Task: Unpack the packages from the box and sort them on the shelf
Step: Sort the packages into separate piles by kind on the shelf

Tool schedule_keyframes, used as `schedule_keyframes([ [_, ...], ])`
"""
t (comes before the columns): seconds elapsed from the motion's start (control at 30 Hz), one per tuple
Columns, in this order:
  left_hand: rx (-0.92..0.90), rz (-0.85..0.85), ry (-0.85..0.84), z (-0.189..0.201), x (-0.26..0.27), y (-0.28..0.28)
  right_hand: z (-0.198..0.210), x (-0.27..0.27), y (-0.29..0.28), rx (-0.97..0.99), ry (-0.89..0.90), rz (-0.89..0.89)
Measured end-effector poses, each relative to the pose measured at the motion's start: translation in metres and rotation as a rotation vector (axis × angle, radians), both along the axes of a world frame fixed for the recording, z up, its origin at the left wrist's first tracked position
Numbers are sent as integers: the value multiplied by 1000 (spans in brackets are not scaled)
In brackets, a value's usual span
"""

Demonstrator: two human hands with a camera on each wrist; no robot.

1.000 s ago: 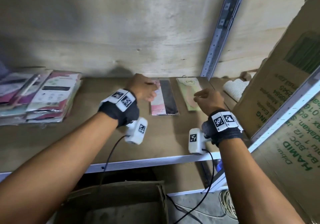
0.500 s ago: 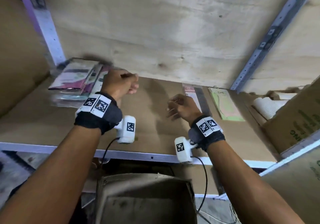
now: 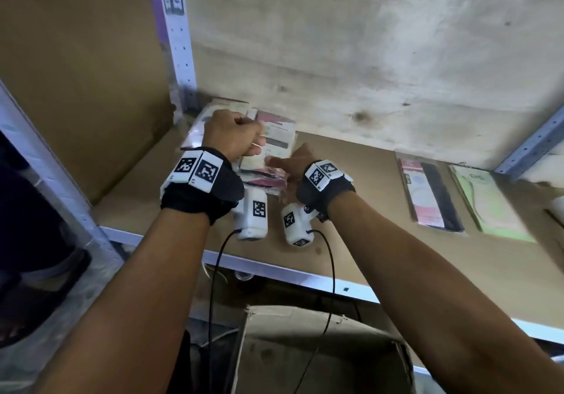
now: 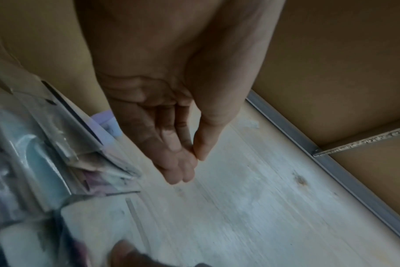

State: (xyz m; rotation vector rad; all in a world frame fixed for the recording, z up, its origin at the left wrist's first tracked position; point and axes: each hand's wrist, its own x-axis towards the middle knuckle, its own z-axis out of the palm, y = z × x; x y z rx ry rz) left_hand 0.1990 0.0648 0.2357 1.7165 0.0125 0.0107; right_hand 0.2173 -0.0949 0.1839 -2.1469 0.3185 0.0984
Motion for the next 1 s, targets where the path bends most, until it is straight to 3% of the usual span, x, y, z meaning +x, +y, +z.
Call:
schedule_keyframes([
  [0.23,87,13,18,-3,2,7,-8,-11,-22,-69,65,43],
  [0.43,208,-78,91,-11,-5,-11,-6,-63,-59,303,40,-23],
  [0.63,-9,-308,303,-11,-39,-56,18,-122,-97,393,-179,-95],
  [0.73,-215,-408,394,-4,-49,-71,31,-142,-106,258,-332,-32],
  [0.87,-531,-444,465,-1,-49,-81,37,-161,-116,-276,-505,82],
  [1.0,-591,-384,400,-8,-50,-90,38,-181,-123,-455,-444,182],
])
